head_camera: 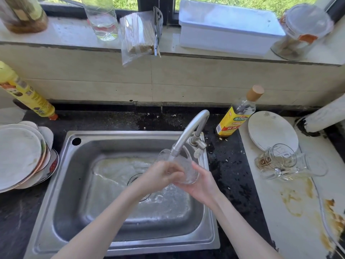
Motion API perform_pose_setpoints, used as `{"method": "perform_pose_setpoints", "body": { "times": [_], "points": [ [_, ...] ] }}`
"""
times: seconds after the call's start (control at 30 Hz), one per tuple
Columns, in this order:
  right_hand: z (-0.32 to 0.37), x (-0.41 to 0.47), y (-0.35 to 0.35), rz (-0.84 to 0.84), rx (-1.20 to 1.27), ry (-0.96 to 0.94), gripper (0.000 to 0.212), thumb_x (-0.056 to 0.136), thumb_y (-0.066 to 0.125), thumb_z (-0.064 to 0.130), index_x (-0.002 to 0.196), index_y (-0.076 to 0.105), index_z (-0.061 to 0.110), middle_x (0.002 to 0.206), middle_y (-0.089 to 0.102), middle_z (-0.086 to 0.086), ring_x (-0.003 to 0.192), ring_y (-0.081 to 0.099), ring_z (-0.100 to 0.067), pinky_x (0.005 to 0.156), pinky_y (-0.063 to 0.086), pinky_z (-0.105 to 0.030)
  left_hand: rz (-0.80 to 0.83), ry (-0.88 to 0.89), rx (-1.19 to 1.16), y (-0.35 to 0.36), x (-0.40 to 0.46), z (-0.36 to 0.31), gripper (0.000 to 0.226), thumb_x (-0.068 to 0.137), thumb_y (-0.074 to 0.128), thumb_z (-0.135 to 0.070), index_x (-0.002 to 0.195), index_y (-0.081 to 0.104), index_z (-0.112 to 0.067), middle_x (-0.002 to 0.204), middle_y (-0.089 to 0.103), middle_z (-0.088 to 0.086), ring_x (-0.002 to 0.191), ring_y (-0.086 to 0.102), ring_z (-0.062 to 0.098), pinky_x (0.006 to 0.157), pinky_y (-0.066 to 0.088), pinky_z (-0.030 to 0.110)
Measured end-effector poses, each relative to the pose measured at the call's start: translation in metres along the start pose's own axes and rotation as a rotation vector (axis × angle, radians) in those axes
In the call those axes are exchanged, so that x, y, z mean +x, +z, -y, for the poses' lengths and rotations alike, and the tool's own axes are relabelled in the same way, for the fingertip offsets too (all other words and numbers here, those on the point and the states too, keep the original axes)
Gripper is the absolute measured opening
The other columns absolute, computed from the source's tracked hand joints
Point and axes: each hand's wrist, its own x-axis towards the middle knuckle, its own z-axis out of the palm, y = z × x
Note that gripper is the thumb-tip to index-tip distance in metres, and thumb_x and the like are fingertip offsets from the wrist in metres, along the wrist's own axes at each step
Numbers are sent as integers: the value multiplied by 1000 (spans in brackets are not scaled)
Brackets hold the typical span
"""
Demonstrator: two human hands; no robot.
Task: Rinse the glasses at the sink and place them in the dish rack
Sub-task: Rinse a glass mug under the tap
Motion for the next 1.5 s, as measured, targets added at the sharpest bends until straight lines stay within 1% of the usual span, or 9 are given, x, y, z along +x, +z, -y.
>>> {"method": "perform_pose_setpoints", "body": {
  "times": [0.2,0.3,0.37,0.47,0.57,0.9,1.03,1.2,1.5],
  "points": [
    [3,2,8,-146,-94,113,46,86,58,45,114,62,9,98,68,-16,80,67,-30,60,60,-35,392,27,828,-6,5,19,48,81,48,-35,124,54,-14,126,56,3,135,17,14,113,17,25],
    [5,2,10,-166,-181,177,40,88,55,47,103,63,10,83,70,-12,68,66,-26,55,58,-31,344,-13,743,0,5,28,54,78,41,-38,126,51,-16,129,53,4,126,40,20,102,38,32],
    [3,0,11,-185,-144,156,33,90,53,44,97,61,12,77,71,-11,72,63,-26,57,56,-31,218,22,495,2,3,24,29,84,55,-29,111,64,-20,111,66,-1,104,57,14,89,45,27],
    [2,-4,11,-105,-18,81,34,84,58,34,105,62,7,89,69,-14,82,61,-27,68,55,-34,-57,-32,197,2,-4,13,22,78,71,-13,74,65,-34,79,68,-13,77,62,2,79,50,26],
    [-1,-6,12,-89,52,7,25,88,56,29,96,61,6,81,72,-16,89,60,-32,81,50,-38,-209,-42,222,5,-8,11,30,75,73,-15,67,52,-34,75,62,-15,76,59,2,77,50,32],
    [-11,4,10,-98,110,29,45,85,52,43,109,62,6,93,71,-17,87,60,-34,42,48,-23,-459,177,315,-1,-20,30,6,75,73,-30,77,67,-28,78,58,-26,79,48,-1,82,34,19],
    [-13,6,2,-74,106,15,58,78,55,46,122,57,8,107,68,-17,90,62,-29,61,54,-29,-514,115,155,-1,-26,35,26,73,67,-51,78,69,-26,99,53,-13,99,43,1,90,27,7],
    [-15,1,1,28,87,67,62,82,54,48,129,54,7,127,59,-18,94,63,-28,65,53,-25,-264,-29,-88,4,-25,34,22,66,74,-50,73,62,-33,143,29,-17,133,29,-1,108,29,30],
    [-14,1,11,69,101,170,61,91,41,50,130,52,5,125,60,-22,101,64,-27,96,43,-32,-417,14,-136,13,-24,32,21,61,76,-47,59,62,-32,130,43,-16,132,26,-6,107,19,24]
  ]
}}
